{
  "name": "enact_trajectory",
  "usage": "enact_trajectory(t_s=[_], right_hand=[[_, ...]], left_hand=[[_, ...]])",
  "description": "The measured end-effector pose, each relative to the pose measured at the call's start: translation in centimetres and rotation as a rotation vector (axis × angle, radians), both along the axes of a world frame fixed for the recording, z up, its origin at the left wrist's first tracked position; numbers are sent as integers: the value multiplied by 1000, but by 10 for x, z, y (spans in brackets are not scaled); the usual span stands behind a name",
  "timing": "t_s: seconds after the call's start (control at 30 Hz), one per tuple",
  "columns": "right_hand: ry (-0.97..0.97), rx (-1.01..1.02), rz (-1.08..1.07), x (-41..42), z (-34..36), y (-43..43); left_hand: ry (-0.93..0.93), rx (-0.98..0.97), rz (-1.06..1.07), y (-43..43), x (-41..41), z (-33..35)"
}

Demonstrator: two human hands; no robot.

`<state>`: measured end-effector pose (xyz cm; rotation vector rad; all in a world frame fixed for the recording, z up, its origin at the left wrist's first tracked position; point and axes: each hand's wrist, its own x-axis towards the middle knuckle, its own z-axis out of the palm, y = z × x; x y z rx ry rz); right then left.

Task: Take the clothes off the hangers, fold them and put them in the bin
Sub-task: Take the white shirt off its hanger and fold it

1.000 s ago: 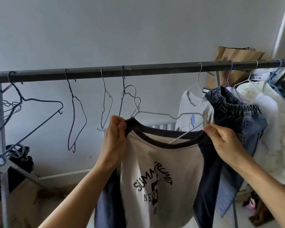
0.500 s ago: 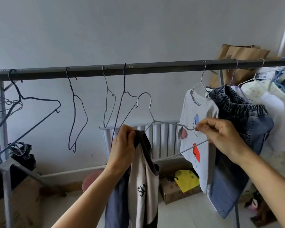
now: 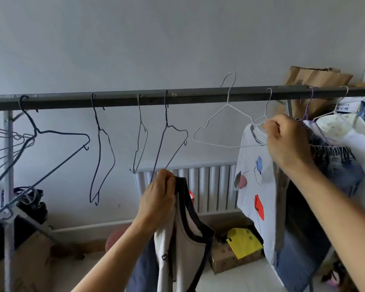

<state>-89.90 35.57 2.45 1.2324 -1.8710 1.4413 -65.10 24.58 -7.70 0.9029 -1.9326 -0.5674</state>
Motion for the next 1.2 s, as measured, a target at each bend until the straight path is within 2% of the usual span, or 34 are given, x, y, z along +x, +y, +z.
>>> enact_trajectory(t_s=[0.17,0.3,0.5,0.57,0.63,0.7,0.8,0.87,1.07,1.2], right_hand=[[16,169,-128,22,7,-42],[23,241,-152,35,-9,-50],[11,334,-205,54,-42,-43],[5,283,-213,73,-54,-34],[65,123,-59,99,-70,-28],[109,89,217,127,-85,-29],[-112,332,667,165,-99,-39],[-237,449,852,185,-101,-47],[-406,381,1038,229,-98,-57],[-451,316,1080,268,-106,-64]], left_hand=[[82,55,-58,-4,8,9],[163,88,-115,-6,21,20],[114,92,-188,-12,49,29],[93,106,-232,-11,59,31],[78,106,-261,-9,69,32],[62,104,-284,-7,78,32],[35,104,-307,-3,93,31],[24,117,-316,1,106,31],[13,190,-245,-1,158,24],[-84,227,-222,-7,200,19]])
